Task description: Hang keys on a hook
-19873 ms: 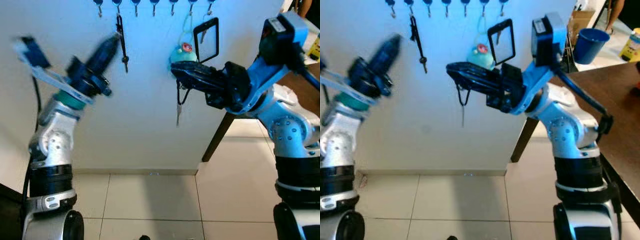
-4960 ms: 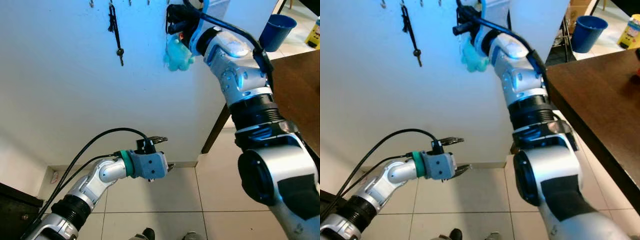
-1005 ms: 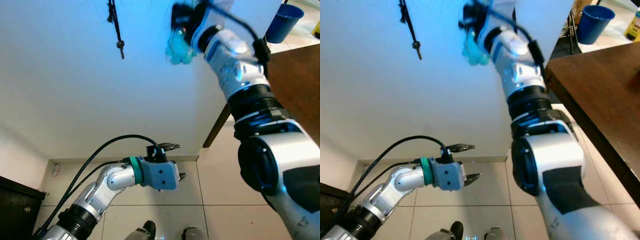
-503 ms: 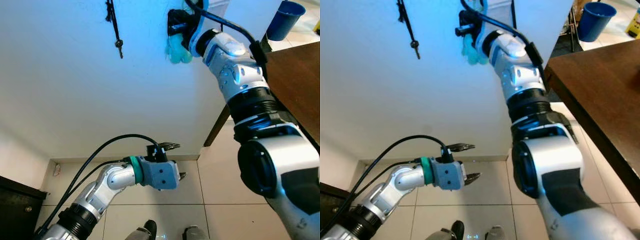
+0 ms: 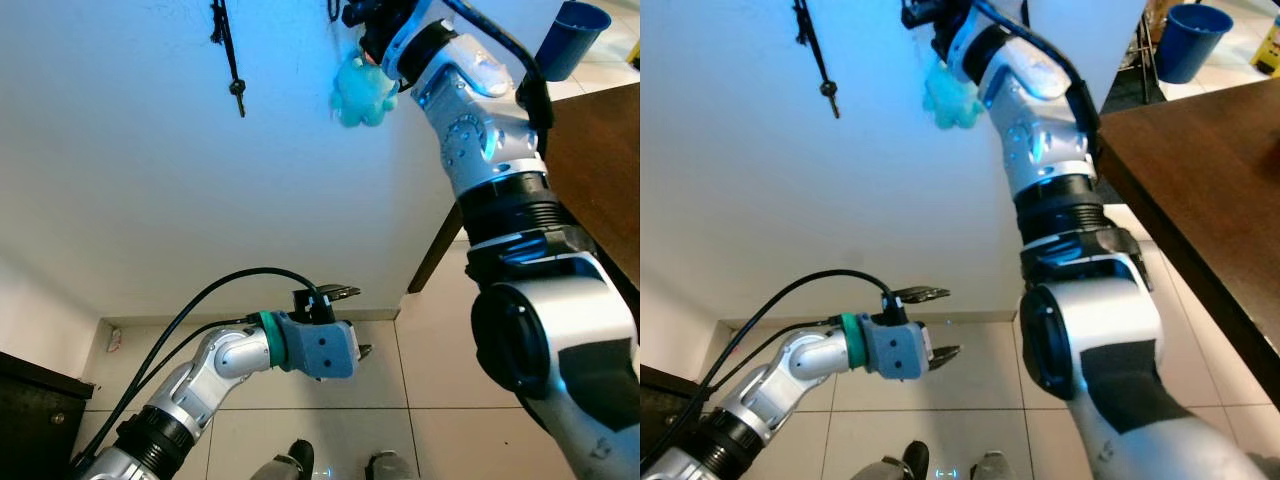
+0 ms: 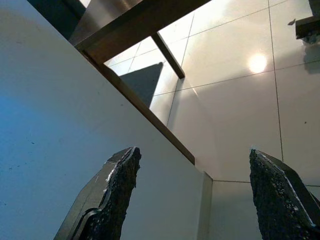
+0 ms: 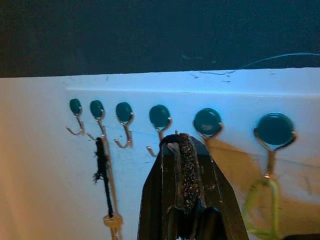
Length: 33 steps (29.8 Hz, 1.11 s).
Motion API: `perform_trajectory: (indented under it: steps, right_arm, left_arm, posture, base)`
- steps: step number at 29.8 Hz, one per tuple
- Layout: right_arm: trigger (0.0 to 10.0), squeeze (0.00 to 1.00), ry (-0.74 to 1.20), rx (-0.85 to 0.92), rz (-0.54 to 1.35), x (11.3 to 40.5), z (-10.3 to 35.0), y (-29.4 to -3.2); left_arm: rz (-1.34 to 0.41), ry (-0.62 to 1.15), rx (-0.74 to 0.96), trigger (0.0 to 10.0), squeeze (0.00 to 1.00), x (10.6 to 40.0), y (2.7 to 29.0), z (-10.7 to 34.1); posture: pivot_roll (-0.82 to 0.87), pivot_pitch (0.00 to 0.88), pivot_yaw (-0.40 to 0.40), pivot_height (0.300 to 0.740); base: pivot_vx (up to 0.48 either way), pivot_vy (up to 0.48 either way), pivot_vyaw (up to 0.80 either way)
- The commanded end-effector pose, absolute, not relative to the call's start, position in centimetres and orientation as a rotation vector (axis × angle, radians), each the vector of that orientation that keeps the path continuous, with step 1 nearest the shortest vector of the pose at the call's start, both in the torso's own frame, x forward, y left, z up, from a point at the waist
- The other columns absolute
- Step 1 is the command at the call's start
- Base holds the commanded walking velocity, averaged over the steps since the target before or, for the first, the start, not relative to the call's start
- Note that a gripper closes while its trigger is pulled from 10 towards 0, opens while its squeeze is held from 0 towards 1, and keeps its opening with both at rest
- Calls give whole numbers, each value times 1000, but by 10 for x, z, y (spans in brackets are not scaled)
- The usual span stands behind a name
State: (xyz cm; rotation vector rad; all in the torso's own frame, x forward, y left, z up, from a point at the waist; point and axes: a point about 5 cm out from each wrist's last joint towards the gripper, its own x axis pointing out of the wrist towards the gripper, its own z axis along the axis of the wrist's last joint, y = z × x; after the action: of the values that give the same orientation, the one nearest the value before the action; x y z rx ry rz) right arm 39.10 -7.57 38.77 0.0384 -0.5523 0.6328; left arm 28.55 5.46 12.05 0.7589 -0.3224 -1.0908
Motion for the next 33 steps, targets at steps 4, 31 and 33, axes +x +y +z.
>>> perform_trajectory:
  steps: [4, 31, 33]
  right_arm:
    - [0, 0, -567, 20, 603, 392, 394, -76]
    - [0, 0, -593, -44, 577, 395, 413, -70]
    - [0, 0, -593, -48, 555, 396, 413, -74]
  left_arm:
    - [-1121, -300, 771, 10000, 1000, 281, 55, 113]
    - [-1114, -286, 751, 10000, 1000, 268, 59, 110]
    - [-1114, -285, 749, 10000, 1000, 267, 59, 110]
  posture:
    - [-55, 169, 99, 740]
    - [-16, 227, 92, 740]
    - [-14, 232, 91, 740]
  base:
    - [0, 0, 0]
    - [0, 0, 0]
    - [0, 0, 0]
